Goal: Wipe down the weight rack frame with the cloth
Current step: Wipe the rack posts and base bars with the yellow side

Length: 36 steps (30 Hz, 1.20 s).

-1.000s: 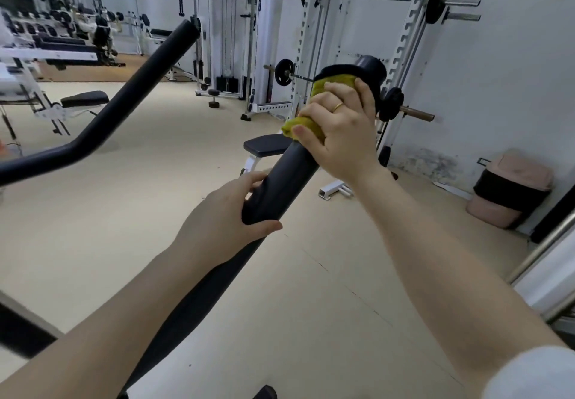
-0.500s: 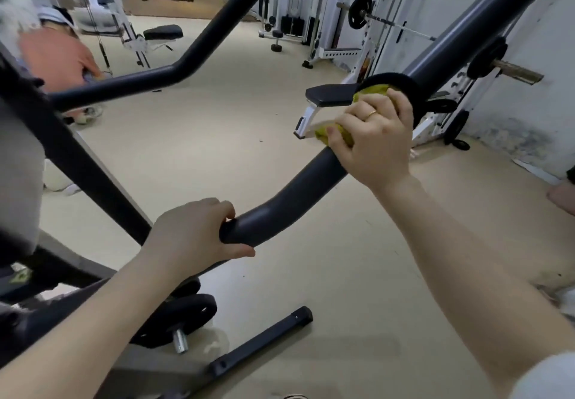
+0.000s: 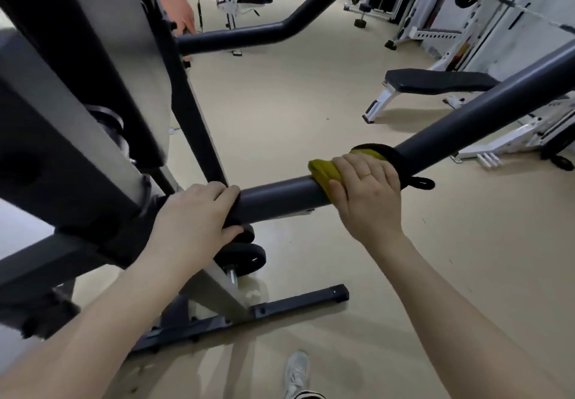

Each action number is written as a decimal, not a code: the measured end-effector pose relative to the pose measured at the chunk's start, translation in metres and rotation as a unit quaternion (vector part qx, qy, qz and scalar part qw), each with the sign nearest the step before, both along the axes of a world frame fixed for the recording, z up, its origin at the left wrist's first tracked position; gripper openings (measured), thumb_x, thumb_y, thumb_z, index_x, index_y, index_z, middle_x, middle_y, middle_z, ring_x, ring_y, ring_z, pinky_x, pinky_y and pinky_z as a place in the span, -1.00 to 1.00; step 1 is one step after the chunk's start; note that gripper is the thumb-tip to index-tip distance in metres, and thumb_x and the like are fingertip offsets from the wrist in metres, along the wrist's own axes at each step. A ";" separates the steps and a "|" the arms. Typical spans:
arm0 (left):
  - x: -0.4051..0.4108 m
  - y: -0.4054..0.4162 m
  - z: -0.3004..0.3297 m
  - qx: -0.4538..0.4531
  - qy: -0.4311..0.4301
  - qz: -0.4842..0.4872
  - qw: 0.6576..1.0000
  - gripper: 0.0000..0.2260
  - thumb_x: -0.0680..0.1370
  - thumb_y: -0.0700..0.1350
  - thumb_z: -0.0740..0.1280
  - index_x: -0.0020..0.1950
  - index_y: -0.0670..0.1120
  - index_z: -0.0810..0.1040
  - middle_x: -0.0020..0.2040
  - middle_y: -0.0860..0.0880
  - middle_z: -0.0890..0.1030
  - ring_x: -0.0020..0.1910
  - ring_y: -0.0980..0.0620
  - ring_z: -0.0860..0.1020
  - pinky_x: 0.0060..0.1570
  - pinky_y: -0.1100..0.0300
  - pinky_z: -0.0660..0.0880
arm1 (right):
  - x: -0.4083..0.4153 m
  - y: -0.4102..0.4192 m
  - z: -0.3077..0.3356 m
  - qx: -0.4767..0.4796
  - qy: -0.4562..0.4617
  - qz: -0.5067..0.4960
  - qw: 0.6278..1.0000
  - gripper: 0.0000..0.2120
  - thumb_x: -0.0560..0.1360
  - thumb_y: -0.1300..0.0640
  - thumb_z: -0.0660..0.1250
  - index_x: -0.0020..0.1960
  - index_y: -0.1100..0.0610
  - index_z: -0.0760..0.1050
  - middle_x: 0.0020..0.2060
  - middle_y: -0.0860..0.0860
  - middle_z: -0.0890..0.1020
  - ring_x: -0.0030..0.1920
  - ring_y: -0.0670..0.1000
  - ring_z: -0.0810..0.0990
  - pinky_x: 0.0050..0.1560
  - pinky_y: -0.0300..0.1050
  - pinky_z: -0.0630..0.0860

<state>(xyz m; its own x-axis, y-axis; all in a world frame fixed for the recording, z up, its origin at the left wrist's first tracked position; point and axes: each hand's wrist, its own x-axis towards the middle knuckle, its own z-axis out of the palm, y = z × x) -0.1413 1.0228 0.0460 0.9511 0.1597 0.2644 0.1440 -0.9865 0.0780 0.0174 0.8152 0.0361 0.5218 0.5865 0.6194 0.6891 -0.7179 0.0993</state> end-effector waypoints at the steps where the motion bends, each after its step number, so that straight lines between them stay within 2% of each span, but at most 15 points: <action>1: -0.006 0.001 -0.004 0.004 -0.009 0.006 1.000 -0.50 0.24 -0.10 0.60 0.11 -0.21 0.58 -0.09 -0.14 0.63 -0.17 -0.20 0.60 -0.25 -0.01 0.55 | -0.006 0.007 -0.003 0.025 0.014 -0.031 0.999 -0.61 0.58 -0.02 0.07 0.16 0.19 0.55 0.09 0.12 0.61 0.16 0.18 0.53 0.25 0.04 0.24; 3: -0.012 -0.001 -0.011 0.017 -0.031 0.001 0.999 -0.46 0.20 -0.20 0.61 0.12 -0.27 0.57 -0.04 -0.21 0.62 -0.13 -0.23 0.61 -0.20 -0.05 0.58 | -0.028 0.036 -0.017 0.069 0.048 -0.054 0.995 -0.61 0.56 -0.01 0.08 0.16 0.21 0.53 0.09 0.13 0.59 0.19 0.20 0.47 0.26 0.06 0.20; 6: -0.017 -0.002 -0.019 0.046 -0.053 -0.003 0.998 -0.44 0.17 -0.27 0.60 0.13 -0.32 0.56 0.01 -0.27 0.62 -0.07 -0.25 0.62 -0.12 -0.07 0.58 | -0.071 0.084 -0.034 0.047 0.054 0.021 0.997 -0.58 0.54 -0.04 0.09 0.20 0.20 0.52 0.12 0.12 0.58 0.21 0.16 0.39 0.24 0.05 0.20; 10: -0.017 -0.001 -0.023 0.034 -0.059 0.001 0.998 -0.45 0.16 -0.27 0.60 0.11 -0.31 0.57 0.00 -0.25 0.62 -0.06 -0.24 0.62 -0.08 -0.05 0.57 | -0.052 0.071 -0.025 -0.020 -0.044 0.111 0.993 -0.61 0.54 -0.10 0.17 0.15 0.13 0.57 0.04 0.06 0.63 0.08 0.14 0.55 0.16 0.02 0.31; 13: -0.016 -0.003 -0.025 0.010 -0.063 0.024 0.998 -0.46 0.19 -0.30 0.59 0.13 -0.29 0.56 0.02 -0.23 0.62 -0.04 -0.24 0.62 -0.05 -0.06 0.56 | -0.021 0.045 -0.014 0.013 -0.038 0.041 0.998 -0.63 0.53 -0.13 0.19 0.00 0.12 0.60 -0.13 0.04 0.64 -0.04 0.15 0.58 0.21 0.05 0.28; 15: -0.016 -0.006 -0.028 -0.009 -0.070 0.035 0.997 -0.46 0.20 -0.32 0.58 0.15 -0.29 0.55 0.05 -0.23 0.62 0.01 -0.23 0.61 -0.02 -0.07 0.55 | -0.018 0.044 -0.013 0.043 -0.018 -0.033 0.998 -0.65 0.56 -0.08 0.15 -0.11 0.14 0.58 -0.21 0.05 0.63 -0.07 0.15 0.57 0.27 0.08 0.25; 17: -0.018 -0.010 -0.030 -0.012 -0.074 0.050 0.996 -0.44 0.19 -0.32 0.58 0.16 -0.28 0.56 0.06 -0.22 0.62 0.02 -0.21 0.61 -0.02 -0.05 0.56 | -0.028 0.058 -0.013 0.076 0.003 -0.048 0.996 -0.67 0.57 -0.01 0.14 -0.16 0.16 0.57 -0.23 0.07 0.62 -0.10 0.16 0.55 0.24 0.08 0.28; 19: -0.019 -0.014 -0.029 -0.021 -0.078 0.057 0.995 -0.44 0.18 -0.31 0.59 0.17 -0.28 0.56 0.08 -0.20 0.62 0.04 -0.19 0.62 -0.02 -0.01 0.57 | -0.047 0.078 -0.019 0.076 0.016 0.006 0.997 -0.68 0.57 0.00 0.14 -0.11 0.17 0.57 -0.19 0.07 0.62 -0.09 0.16 0.56 0.18 0.08 0.31; 21: -0.019 -0.017 -0.026 -0.039 -0.082 0.057 0.994 -0.50 0.23 -0.31 0.56 0.15 -0.29 0.56 0.08 -0.21 0.62 0.06 -0.17 0.61 0.00 0.00 0.57 | -0.068 0.094 -0.026 0.033 0.030 0.072 0.996 -0.65 0.57 -0.01 0.11 0.04 0.18 0.58 -0.06 0.09 0.63 0.01 0.17 0.57 0.20 0.07 0.30; 23: -0.025 -0.019 -0.025 -0.066 -0.093 0.055 0.992 -0.63 0.36 -0.30 0.45 0.14 -0.32 0.54 0.08 -0.24 0.60 0.08 -0.19 0.59 0.11 -0.02 0.54 | -0.074 0.094 -0.029 -0.012 0.025 0.148 0.989 -0.59 0.56 -0.02 0.10 0.21 0.21 0.52 0.09 0.12 0.61 0.13 0.17 0.55 0.27 0.06 0.26; 25: -0.037 -0.021 -0.024 -0.086 -0.094 0.052 0.991 -0.68 0.48 -0.23 0.26 0.20 -0.32 0.50 0.14 -0.25 0.57 0.16 -0.18 0.55 0.27 0.01 0.41 | -0.059 0.082 -0.026 -0.057 -0.015 0.233 0.971 -0.54 0.57 -0.04 0.11 0.31 0.22 0.47 0.19 0.14 0.58 0.19 0.18 0.54 0.27 0.06 0.28; 28: -0.065 -0.021 -0.024 -0.089 -0.094 0.042 0.991 -0.63 0.53 -0.17 0.15 0.29 -0.27 0.46 0.21 -0.20 0.54 0.22 -0.12 0.51 0.28 0.01 0.42 | -0.035 0.065 -0.020 -0.074 -0.053 0.242 0.966 -0.53 0.59 -0.09 0.11 0.30 0.21 0.47 0.17 0.15 0.59 0.17 0.18 0.57 0.23 0.04 0.32; 31: -0.091 -0.019 -0.023 -0.078 -0.126 0.081 0.986 -0.65 0.53 -0.17 0.18 0.28 -0.23 0.48 0.19 -0.14 0.56 0.21 -0.04 0.48 0.28 0.13 0.40 | -0.053 0.080 -0.029 0.002 -0.023 0.181 0.983 -0.67 0.58 0.02 0.21 0.18 0.24 0.54 0.07 0.13 0.63 0.11 0.17 0.59 0.20 0.03 0.33; 34: -0.109 -0.017 -0.022 -0.100 -0.166 0.150 0.970 -0.65 0.51 -0.15 0.19 0.27 -0.22 0.49 0.18 -0.13 0.56 0.21 0.02 0.44 0.32 0.33 0.27 | -0.086 0.117 -0.035 0.047 0.033 0.217 0.974 -0.81 0.46 0.21 0.41 0.06 0.23 0.56 -0.03 0.11 0.65 0.04 0.15 0.61 0.15 -0.04 0.31; 36: -0.118 -0.016 -0.019 -0.122 -0.200 0.184 0.955 -0.64 0.51 -0.14 0.18 0.26 -0.24 0.49 0.19 -0.15 0.55 0.22 0.03 0.41 0.33 0.40 0.19 | -0.102 0.132 -0.025 0.089 0.124 0.243 0.958 -0.90 0.50 0.22 0.36 0.00 0.22 0.53 -0.17 0.09 0.64 -0.12 0.14 0.61 0.05 -0.08 0.34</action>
